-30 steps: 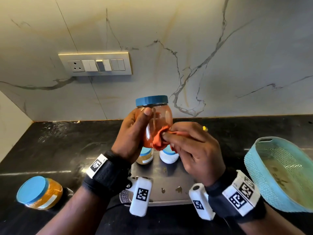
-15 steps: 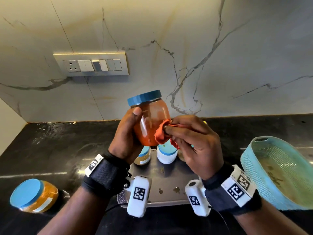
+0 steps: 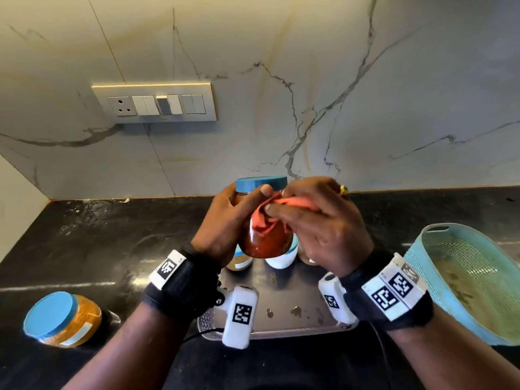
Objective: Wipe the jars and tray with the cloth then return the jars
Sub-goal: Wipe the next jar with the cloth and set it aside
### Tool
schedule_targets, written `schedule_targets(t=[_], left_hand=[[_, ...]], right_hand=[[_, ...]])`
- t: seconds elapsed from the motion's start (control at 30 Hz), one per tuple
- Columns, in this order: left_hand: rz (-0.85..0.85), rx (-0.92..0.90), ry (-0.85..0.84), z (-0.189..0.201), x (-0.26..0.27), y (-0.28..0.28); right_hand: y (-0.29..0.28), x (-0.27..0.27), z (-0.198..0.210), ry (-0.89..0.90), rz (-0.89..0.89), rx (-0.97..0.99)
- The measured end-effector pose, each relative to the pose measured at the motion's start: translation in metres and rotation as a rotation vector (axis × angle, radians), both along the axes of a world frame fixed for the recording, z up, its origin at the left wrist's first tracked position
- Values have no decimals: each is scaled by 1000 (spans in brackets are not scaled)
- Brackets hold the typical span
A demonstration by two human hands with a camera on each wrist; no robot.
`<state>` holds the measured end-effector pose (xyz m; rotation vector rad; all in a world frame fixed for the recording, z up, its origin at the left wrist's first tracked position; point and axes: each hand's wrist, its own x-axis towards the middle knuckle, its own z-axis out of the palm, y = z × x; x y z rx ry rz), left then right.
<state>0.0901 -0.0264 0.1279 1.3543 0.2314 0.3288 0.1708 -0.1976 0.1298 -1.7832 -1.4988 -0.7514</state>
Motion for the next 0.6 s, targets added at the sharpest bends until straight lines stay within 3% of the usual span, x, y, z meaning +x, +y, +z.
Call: schedule_targets(t=[0.13, 0.3, 0.4, 0.47, 0.6], left_hand=[[-49, -160, -16, 5, 1, 2], [-53, -181, 1, 8, -3, 9], [-37, -139, -11, 4, -4, 2], [-19, -126, -13, 4, -5, -1], [-17, -220, -8, 7, -4, 5]], right_hand=[[-3, -7, -2, 72, -21, 64], [-4, -22, -25, 259, 346, -40], [-3, -15, -3, 141, 111, 26], [3, -10, 12, 162, -1, 93], [2, -14, 3, 139, 71, 39]])
